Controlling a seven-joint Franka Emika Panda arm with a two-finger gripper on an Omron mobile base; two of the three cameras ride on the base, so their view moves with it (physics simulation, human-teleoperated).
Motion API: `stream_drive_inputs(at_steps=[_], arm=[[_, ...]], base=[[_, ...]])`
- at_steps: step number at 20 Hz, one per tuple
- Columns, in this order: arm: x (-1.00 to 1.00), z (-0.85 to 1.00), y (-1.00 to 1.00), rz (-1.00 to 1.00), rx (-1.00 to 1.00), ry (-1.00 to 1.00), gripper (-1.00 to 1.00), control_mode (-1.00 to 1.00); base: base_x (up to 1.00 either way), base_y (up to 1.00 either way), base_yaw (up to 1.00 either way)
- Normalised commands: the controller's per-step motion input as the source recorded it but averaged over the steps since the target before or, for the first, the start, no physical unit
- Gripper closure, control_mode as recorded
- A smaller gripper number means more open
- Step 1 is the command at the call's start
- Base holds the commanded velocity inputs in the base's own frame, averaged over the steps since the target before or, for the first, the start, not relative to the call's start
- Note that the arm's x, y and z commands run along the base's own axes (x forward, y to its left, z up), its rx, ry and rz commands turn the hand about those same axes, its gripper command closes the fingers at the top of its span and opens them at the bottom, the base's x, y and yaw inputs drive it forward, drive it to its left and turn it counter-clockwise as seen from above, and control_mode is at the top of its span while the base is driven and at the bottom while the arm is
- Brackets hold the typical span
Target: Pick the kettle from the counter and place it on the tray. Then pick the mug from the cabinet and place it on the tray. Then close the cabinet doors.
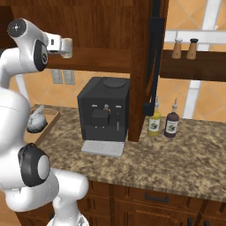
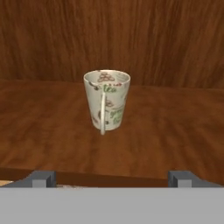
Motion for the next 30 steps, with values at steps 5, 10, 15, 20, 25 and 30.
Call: stream_drive_inputs(at_steps=[5,10,15,20,25,30], arm=[[0.29,0.0,0.01,0.0,0.0,-0.01,-1.0,-1.0],[0.23,0.0,0.0,0.0,0.0,0.0,-1.0,-1.0],[0.14,0.03,0.07,0.0,0.0,0.0,-1.0,-1.0],[0.21,0.01,0.18,0.0,0.0,0.01,-1.0,-1.0],[0.33,0.0,0.03,0.0,0.0,0.05,-1.0,-1.0],[0.32,0.0,0.02,0.0,0.0,0.1,-1.0,-1.0]], base=[[0.0,0.0,0.0],[0.0,0.0,0.0],[0.0,0.0,0.0],[0.0,0.0,0.0],[0.0,0.0,0.0],[0.0,0.0,0.0]])
